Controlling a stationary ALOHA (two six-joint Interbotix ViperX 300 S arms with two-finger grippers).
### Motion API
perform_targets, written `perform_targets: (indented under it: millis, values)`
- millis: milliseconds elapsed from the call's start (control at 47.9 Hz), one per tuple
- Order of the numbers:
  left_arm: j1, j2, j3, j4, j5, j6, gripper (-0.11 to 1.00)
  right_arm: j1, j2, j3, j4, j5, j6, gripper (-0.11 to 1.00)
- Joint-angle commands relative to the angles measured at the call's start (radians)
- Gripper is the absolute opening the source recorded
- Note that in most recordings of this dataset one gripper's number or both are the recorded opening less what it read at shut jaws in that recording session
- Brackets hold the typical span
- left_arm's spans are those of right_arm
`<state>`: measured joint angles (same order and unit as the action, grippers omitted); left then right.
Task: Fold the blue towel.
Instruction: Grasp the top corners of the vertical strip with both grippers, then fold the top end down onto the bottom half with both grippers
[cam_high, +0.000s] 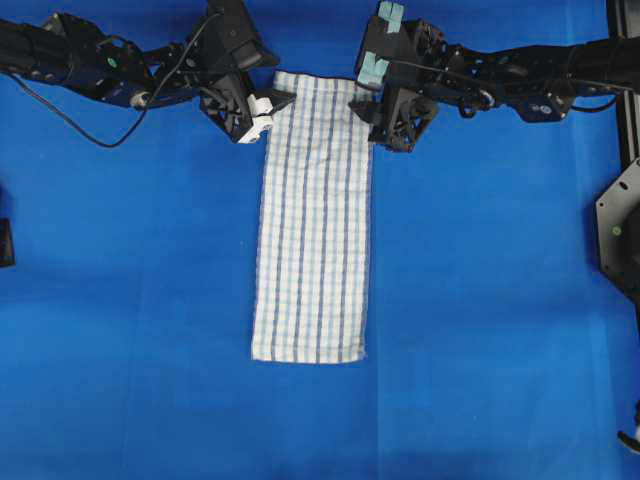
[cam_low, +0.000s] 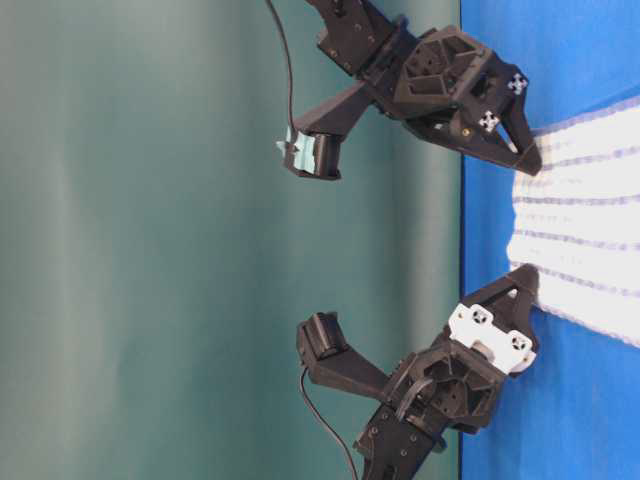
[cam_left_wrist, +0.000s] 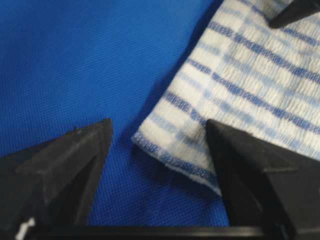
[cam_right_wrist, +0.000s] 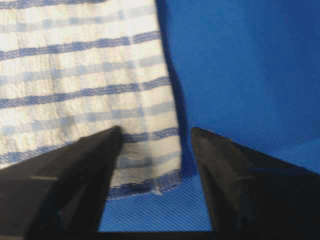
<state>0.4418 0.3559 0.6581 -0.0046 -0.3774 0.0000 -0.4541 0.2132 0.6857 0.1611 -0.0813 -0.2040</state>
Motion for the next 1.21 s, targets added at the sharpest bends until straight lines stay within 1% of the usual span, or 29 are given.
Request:
perform_targets:
  millis: [0,63,188,250,292,438,563,709,876,1022,1189]
  values:
    - [-0.006,-0.006,0.018,-0.002,0.012,0.003,0.63,-0.005,-0.008,-0.014,0.005,-0.006,-0.003,0.42]
    - [-0.014,-0.011,0.031,-0.002,0.012,0.003,0.52,-0.005,-0.008,-0.017,0.006,-0.005,-0.005,0.37]
    - [-0.026,-0.021,0.048,-0.002,0.011,0.003,0.21,-0.003,-0.008,-0.018,0.005,-0.002,-0.011,0.27]
    - [-0.028,-0.026,0.06,-0.002,0.006,0.003,0.09,-0.002,-0.008,-0.017,0.005,0.002,-0.011,0.22]
    - [-0.029,-0.029,0.064,-0.002,0.005,0.003,0.04,-0.002,-0.008,-0.017,0.005,0.003,-0.012,0.18]
    - [-0.043,-0.048,0.08,-0.002,-0.006,0.005,0.04,-0.002,-0.009,-0.02,0.003,0.006,-0.014,0.06]
    - [-0.052,-0.075,0.087,-0.002,-0.011,0.005,0.04,0.0,-0.02,-0.02,0.003,0.006,-0.014,0.01]
    - [-0.055,-0.112,0.094,-0.003,-0.006,0.005,0.04,0.006,-0.051,-0.018,0.003,0.017,-0.015,0.0]
    - [-0.071,-0.147,0.095,-0.002,0.014,0.005,0.04,0.038,-0.109,-0.008,0.002,0.046,-0.014,0.0]
    - [-0.098,-0.189,0.097,-0.002,0.038,0.005,0.04,0.094,-0.16,0.008,0.003,0.061,-0.008,0.0]
    - [-0.156,-0.259,0.117,-0.002,0.08,0.005,0.04,0.17,-0.215,0.032,0.011,0.078,-0.003,0.0]
